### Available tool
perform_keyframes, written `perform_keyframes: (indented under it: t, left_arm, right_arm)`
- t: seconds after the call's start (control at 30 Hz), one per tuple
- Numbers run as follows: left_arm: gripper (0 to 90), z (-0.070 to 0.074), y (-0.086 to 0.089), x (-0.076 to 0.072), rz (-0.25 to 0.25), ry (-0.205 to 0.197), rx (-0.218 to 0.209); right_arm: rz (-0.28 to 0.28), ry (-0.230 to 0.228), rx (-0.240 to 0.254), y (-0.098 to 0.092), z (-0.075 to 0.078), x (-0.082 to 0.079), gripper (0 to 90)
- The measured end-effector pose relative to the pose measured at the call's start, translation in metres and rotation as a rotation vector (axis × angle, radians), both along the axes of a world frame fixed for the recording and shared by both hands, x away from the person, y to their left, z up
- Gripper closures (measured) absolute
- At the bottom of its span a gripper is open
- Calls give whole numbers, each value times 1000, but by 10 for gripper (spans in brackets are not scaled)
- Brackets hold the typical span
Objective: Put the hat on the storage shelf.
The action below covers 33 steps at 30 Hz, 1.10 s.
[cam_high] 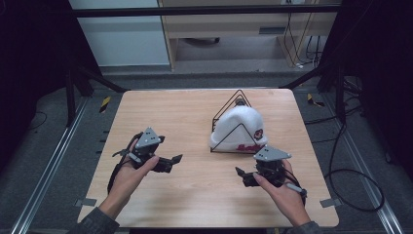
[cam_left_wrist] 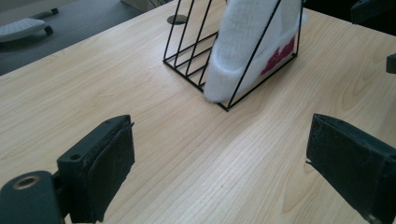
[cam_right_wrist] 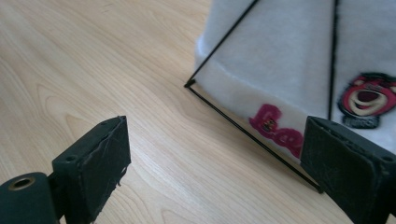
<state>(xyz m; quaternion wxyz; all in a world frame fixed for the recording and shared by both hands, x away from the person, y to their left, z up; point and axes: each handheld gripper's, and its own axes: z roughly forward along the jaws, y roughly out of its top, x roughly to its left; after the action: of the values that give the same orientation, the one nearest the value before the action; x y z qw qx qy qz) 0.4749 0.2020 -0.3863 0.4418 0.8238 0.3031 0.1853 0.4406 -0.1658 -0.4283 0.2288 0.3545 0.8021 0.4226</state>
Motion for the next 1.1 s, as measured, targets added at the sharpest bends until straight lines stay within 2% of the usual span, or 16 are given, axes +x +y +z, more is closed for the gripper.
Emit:
perform_keyframes:
  t: [0.13,0.27,0.4,0.6,0.7,0.9,1.1]
  left_arm:
    - [73,-11,11,-1,25,-1,-9]
    - [73,-22,19,-2,49,1,27]
    - [74,-35,29,-2,67,14,34]
    - [75,-49,44,-2,96,34,24]
    - [76,-59,56,-3,116,50,6]
    - [76,-72,70,-3,145,71,1]
    - [76,-86,83,-4,172,83,27]
  right_arm:
    - [24,-3,-16,11,-4,2,91]
    - [46,15,-20,24,-11,4,95]
    - [64,37,-34,37,-18,7,103]
    - [88,67,-52,54,-28,14,110]
    - [101,92,-70,67,-36,20,118]
    - [108,121,-57,83,-45,26,130]
    - [131,150,-55,99,-54,30,134]
